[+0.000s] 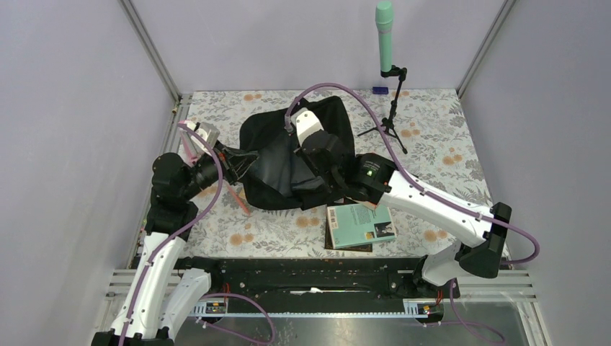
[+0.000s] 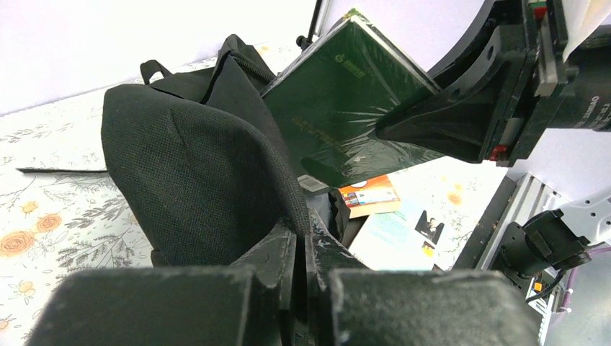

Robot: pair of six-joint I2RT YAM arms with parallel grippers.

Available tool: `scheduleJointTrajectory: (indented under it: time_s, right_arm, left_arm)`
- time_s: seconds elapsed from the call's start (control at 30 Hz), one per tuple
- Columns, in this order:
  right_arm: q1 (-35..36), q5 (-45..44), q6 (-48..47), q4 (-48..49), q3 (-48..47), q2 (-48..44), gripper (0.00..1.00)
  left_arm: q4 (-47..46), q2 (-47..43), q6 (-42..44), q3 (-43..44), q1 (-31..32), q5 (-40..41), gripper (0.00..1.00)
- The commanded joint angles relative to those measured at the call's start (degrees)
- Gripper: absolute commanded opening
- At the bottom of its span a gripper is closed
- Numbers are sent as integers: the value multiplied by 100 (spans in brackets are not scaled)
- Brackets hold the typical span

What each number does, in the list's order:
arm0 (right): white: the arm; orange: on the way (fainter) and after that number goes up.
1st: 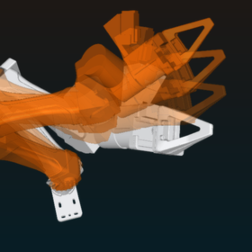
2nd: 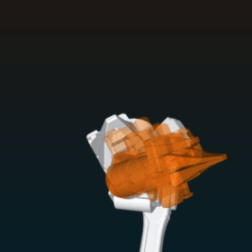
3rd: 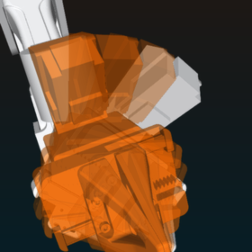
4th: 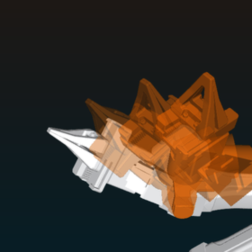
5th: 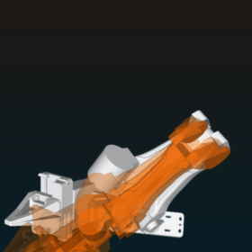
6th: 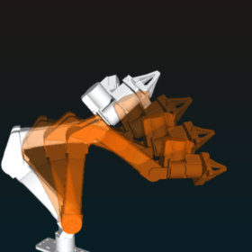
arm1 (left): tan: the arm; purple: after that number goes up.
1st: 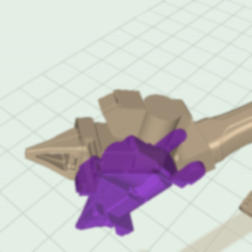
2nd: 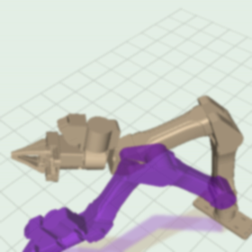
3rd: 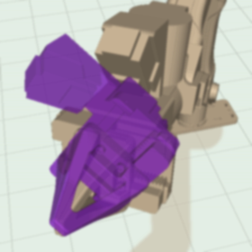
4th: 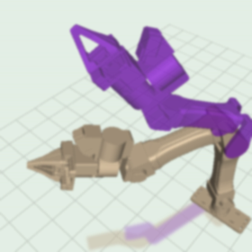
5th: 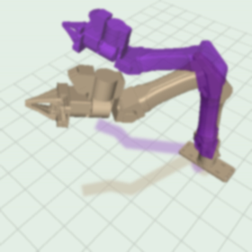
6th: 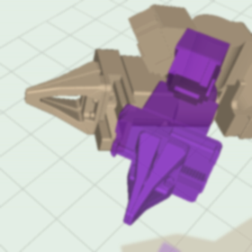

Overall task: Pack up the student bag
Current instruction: Place the book in the student bag.

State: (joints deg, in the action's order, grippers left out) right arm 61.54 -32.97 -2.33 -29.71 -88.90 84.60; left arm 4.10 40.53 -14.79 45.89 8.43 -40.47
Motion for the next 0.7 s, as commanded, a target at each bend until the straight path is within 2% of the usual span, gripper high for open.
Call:
scheduleJointTrajectory:
  time_s: [0.0,0.17,0.37,0.57,0.67]
  right_arm:
    - [-13,-1425,-4,418,-323,86,0]
    - [15,-662,933,475,-209,-91,0]
    - [43,433,1892,1084,159,-457,0]
    - [394,63,1854,1582,79,-296,0]
    - [442,211,2014,1855,122,-215,0]
  left_arm:
    - [-585,-75,2,96,28,-195,0]
    - [-555,-19,-29,112,28,-120,0]
    - [-542,10,-28,113,28,-147,0]
    - [-542,24,-24,113,45,-161,0]
    - [-547,24,-24,113,54,-154,0]
